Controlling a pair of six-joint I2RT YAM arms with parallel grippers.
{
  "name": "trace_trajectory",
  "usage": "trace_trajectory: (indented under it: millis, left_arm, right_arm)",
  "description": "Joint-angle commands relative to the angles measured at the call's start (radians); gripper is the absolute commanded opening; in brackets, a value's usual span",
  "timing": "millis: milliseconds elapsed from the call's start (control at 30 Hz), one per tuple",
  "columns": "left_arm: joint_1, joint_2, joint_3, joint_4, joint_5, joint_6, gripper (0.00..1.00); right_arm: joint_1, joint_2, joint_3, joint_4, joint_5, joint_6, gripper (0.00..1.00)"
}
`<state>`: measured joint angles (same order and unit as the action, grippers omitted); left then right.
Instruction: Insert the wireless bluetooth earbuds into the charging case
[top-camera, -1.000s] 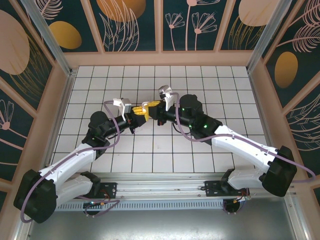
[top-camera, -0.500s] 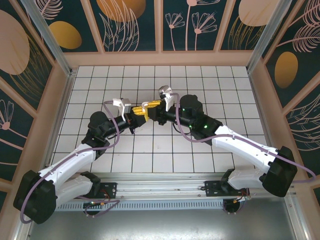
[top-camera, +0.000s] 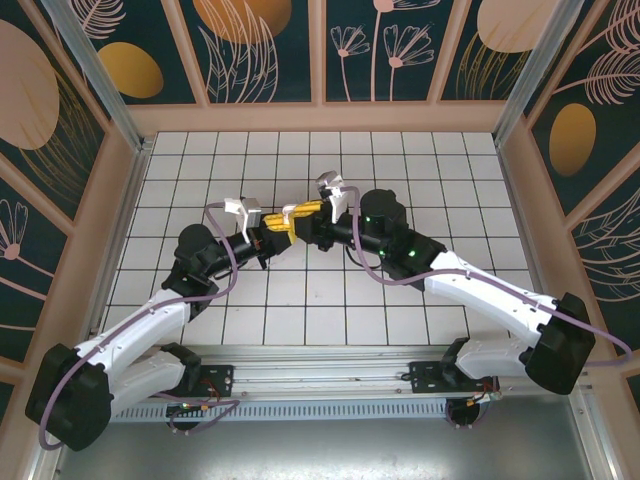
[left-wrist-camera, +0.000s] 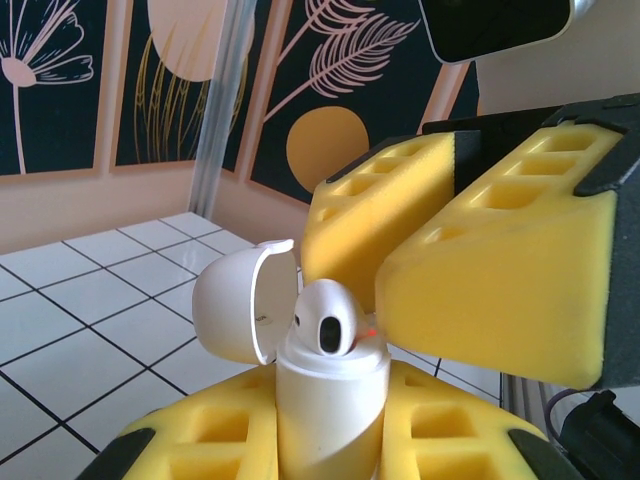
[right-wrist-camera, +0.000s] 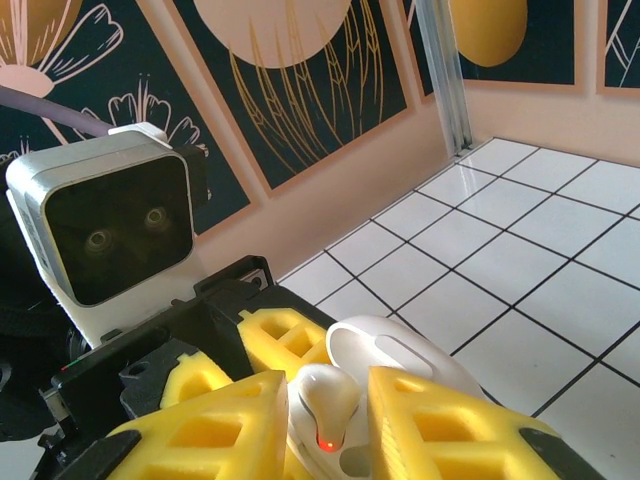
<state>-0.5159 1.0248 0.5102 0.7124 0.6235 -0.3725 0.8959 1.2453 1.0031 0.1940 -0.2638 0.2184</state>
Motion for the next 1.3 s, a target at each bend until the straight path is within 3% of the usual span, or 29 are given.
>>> trace_trajectory:
  millis: [0,467,733,1033,1267]
  left_arm:
    - [-0.002,-0.033,0.000,0.063,-0.010,0.000,0.15]
    - [-0.001,-0.037,-0.004,0.026,-0.045,0.000,0.16]
    - [-0.001,-0.006,-0.007,0.021,-0.074,0.002,0.15]
    - [-0.001,0.037,-0.047,0.100,-0.058,-0.045,0.15]
    - [0.000,-0.018,-0.091,0.007,-0.164,0.035,0.15]
  right_arm:
    - [0.005,-0.041,0.016,-0.023,-0.006,0.015,0.29]
    - [0.000,-0.071,0.036,-0.019,0.011,0.070,0.30]
    - [-0.061,-0.033,0.100,-0.013,-0.003,0.130,0.32]
    - [-0.175,0.099,0.227,-0.204,0.032,0.206,0.32]
    - [-0.267,0.286,0.340,-0.351,0.027,0.256,0.32]
